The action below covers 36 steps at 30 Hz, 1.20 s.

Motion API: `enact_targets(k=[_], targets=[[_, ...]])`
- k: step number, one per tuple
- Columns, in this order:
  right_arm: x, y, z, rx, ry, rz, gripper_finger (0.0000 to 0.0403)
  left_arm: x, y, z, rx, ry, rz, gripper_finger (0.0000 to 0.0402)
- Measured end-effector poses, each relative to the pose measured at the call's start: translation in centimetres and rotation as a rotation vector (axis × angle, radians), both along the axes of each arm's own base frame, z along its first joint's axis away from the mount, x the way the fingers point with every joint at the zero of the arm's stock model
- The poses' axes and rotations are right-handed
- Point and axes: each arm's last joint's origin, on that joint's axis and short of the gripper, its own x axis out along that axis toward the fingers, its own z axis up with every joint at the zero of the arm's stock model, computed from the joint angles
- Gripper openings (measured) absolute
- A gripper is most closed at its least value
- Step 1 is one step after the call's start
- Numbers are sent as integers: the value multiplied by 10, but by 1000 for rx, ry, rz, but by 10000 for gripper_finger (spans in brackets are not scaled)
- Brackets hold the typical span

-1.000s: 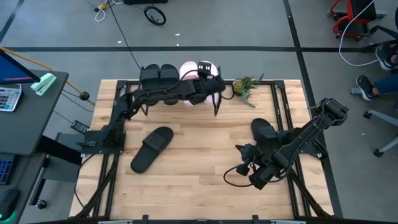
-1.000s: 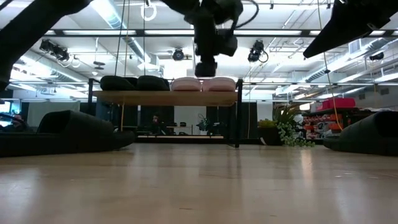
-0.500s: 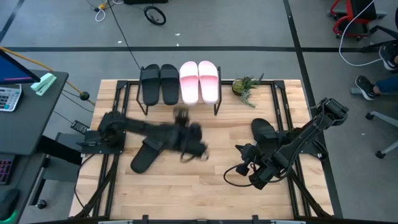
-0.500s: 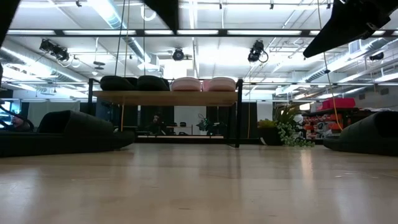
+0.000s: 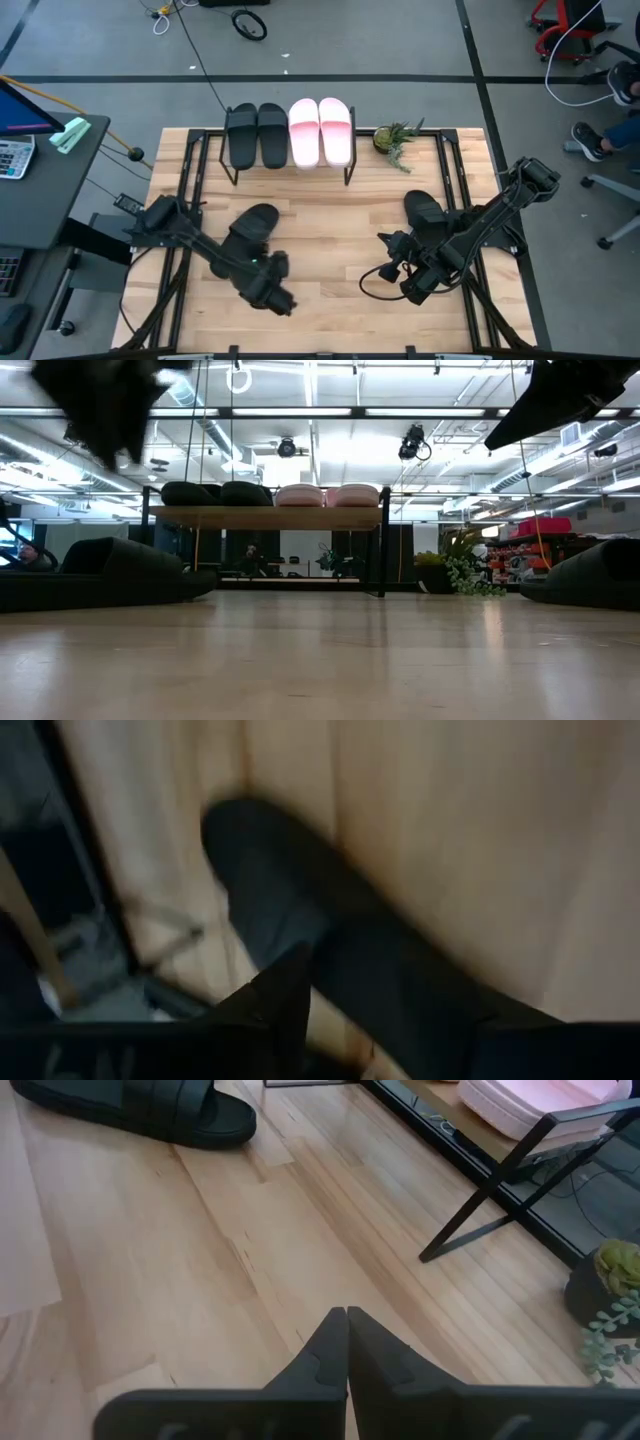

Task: Pick and place slides into the shelf
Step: Put the black slipper under the shelf

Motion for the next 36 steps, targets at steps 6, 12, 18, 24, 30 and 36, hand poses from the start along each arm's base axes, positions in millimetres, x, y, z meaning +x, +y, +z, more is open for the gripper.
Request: enact_targets(k=[6,12,18,24,30,36], targets=[[0,0,1,-41,-2,6,5,-33,9,-46,146,113,69,143],[0,-1,1,-59,-10,4,5,-43,22,-63,247,149,29,126],[0,-1,1,-59,-10,4,5,-29,38,-81,174,72,85,121],[0,-1,1,-59,-9,4,5,-18,55,-85,183,52,89,93],[0,-1,1,-59,-9,5,5,5,54,-65,139,-58,131,17],[0,-1,1,-59,-9,5,5,40,58,-25,123,-290,195,16]])
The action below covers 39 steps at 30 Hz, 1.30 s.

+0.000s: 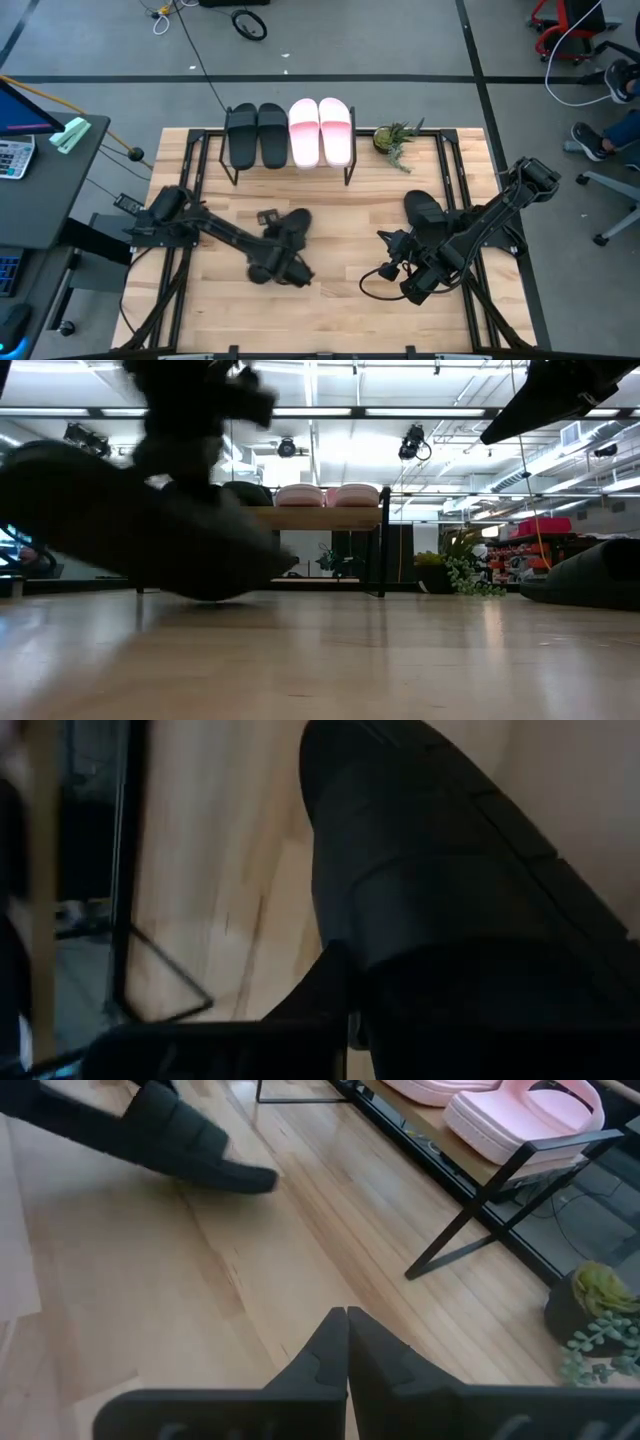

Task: Pick and place slides into the shelf
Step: Put the black slipper under the shelf

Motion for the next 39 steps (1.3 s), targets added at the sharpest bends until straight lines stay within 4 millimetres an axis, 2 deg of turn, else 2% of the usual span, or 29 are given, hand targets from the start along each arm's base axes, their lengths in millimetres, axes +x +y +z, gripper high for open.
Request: enact_targets(k=[4,7,13,18,22,26,29,34,39], targets=[[0,0,0,0,0,0,5,22,20,20,-33,-74,20,15],[0,0,0,0,0,0,5,36,38,20,-72,-109,14,21],[0,0,0,0,0,0,5,48,86,12,-13,-122,56,14],[0,0,0,0,0,0,5,42,123,-5,8,-41,116,17],[0,0,0,0,0,0,5,38,139,-19,13,-65,159,19],[0,0,0,0,0,0,5,42,142,-29,-1,-141,158,26],[0,0,0,0,0,0,5,49,135,-33,-21,-175,102,52],[0,0,0,0,0,0,5,53,118,-29,-38,-219,77,109],[0,0,0,0,0,0,5,54,97,-17,-79,-220,66,148]])
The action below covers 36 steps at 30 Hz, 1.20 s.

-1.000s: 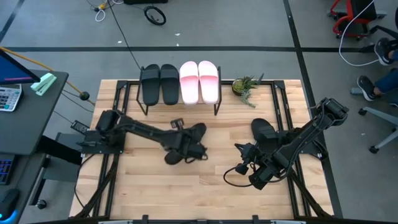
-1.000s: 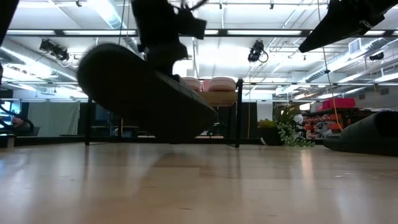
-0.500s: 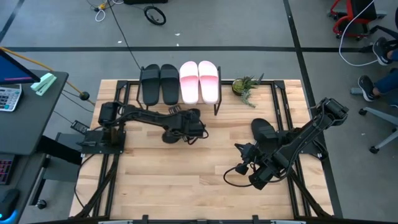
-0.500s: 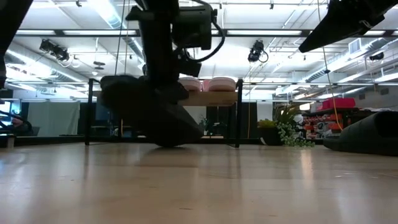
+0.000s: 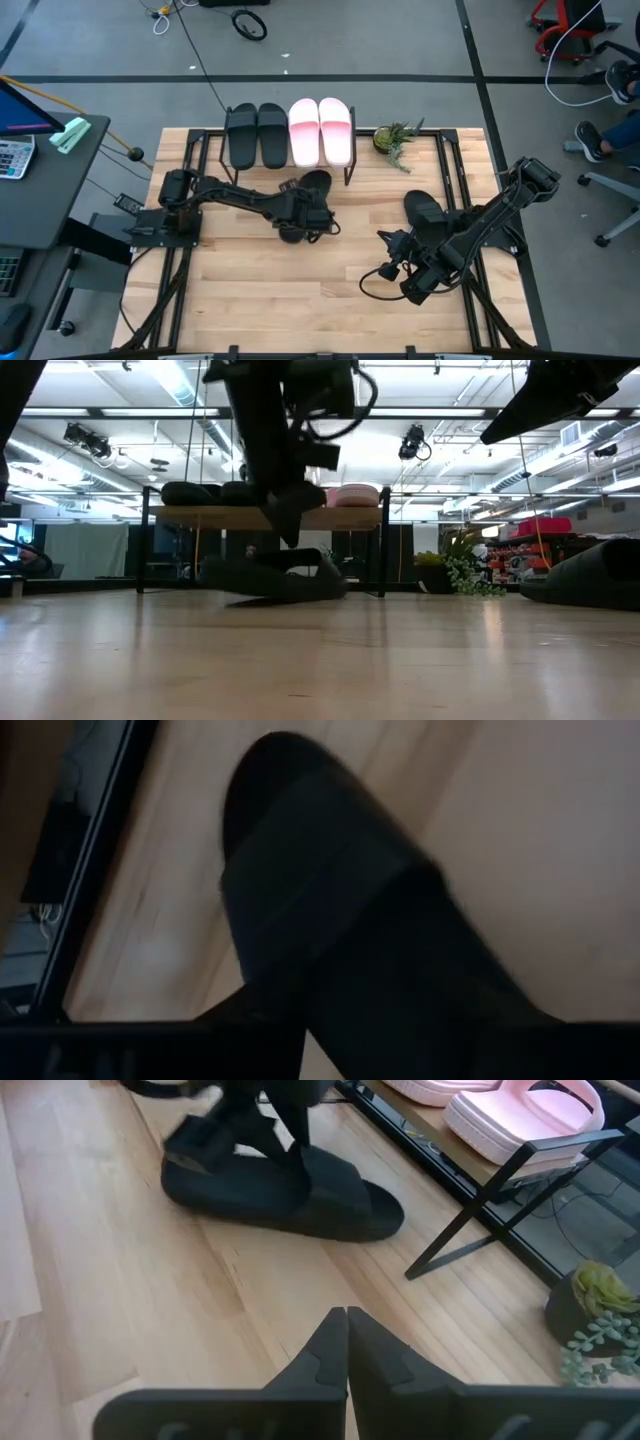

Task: Pick and place slides into the shelf
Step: Put the black slipper under the shelf

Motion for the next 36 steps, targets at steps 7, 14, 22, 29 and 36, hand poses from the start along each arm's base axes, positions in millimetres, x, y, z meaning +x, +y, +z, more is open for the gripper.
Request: enact_targets(k=[7,14,22,29,36], targets=[[0,0,0,1,0,0,5,0,-23,19,-74,49,-87,171],[0,0,0,12,1,-1,5,-20,-69,21,-283,269,-306,160],[0,0,0,23,-3,-5,5,-44,-125,21,-231,359,-509,148],[0,0,0,17,2,-1,5,-46,-128,7,-52,330,-550,167],[0,0,0,-7,7,5,5,-47,-101,-21,-59,360,-478,180]])
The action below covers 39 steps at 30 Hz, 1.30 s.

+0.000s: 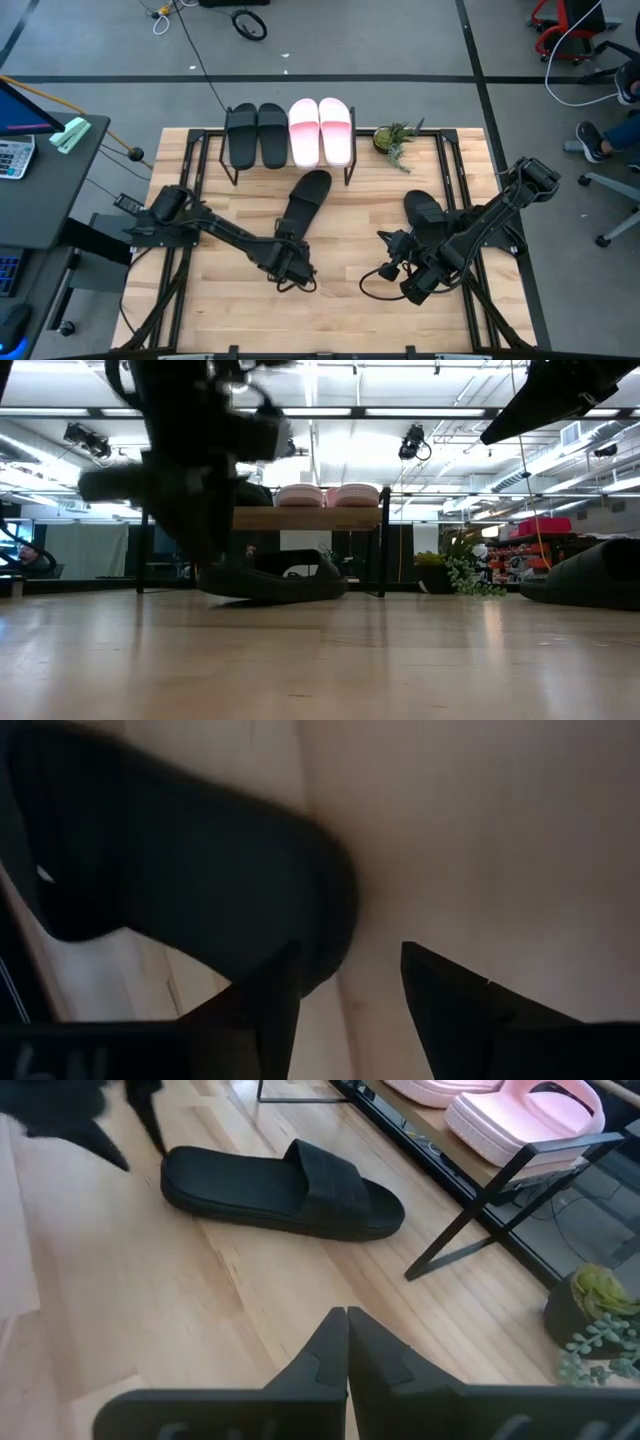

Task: Pick and place slides into the shelf
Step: Put the black slipper under the shelf

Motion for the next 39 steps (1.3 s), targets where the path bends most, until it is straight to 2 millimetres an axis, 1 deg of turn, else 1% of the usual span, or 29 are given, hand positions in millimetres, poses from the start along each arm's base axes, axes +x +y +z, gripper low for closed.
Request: enact_targets(k=[2,6,12,16,19,20,25,28,33,39], targets=[[0,0,0,-1,1,1,5,-1,7,-7,4,11,17,176],[0,0,0,-2,1,1,5,0,17,-14,1,1,43,163],[0,0,0,-2,1,1,5,5,27,-25,-25,-38,10,126],[0,0,0,-2,1,1,5,8,31,-26,-37,-69,53,80],[0,0,0,-2,1,1,5,13,30,-20,-49,-117,98,31],[0,0,0,-2,1,1,5,14,28,-17,-54,-133,109,22],[0,0,0,-2,1,1,5,22,26,-1,13,-235,186,25],[0,0,0,-2,1,1,5,26,34,4,47,-237,186,23],[0,0,0,2,-3,-2,5,31,59,4,75,-224,228,21],[0,0,0,2,-3,-2,5,35,99,4,88,-206,329,22]])
